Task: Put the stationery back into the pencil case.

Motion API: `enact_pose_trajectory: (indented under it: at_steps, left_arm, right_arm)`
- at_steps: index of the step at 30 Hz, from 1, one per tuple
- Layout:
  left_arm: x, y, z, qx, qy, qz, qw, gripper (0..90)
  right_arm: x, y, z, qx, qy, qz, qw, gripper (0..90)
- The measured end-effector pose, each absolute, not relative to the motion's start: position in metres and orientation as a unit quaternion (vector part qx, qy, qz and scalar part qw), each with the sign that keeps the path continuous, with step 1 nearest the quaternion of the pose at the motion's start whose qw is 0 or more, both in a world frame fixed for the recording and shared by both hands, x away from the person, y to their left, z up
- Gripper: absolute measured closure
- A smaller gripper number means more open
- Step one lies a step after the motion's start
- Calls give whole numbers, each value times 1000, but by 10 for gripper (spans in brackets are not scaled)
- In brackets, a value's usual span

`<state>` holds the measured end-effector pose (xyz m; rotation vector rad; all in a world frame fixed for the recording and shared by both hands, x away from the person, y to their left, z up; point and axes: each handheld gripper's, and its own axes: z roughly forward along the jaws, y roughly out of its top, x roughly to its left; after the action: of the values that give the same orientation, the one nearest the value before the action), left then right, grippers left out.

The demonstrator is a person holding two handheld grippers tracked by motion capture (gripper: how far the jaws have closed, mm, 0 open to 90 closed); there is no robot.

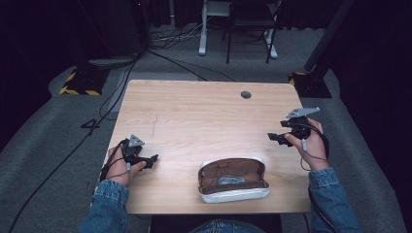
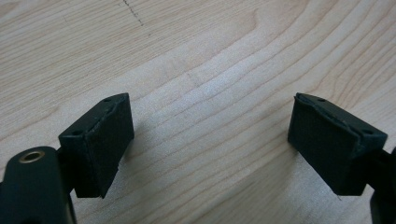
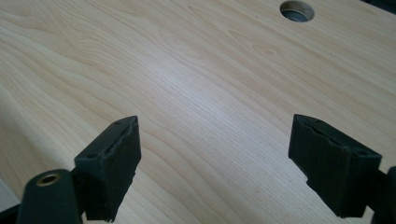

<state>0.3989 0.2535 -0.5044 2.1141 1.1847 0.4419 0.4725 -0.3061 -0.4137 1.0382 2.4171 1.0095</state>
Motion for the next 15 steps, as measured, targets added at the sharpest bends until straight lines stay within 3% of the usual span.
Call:
enact_pose_trajectory:
  at_steps: [15]
  left_arm:
    - [399,253,-504,810,453,169,332,145]
  right_arm:
    - [489,-334,-451,399,834,341,173,173]
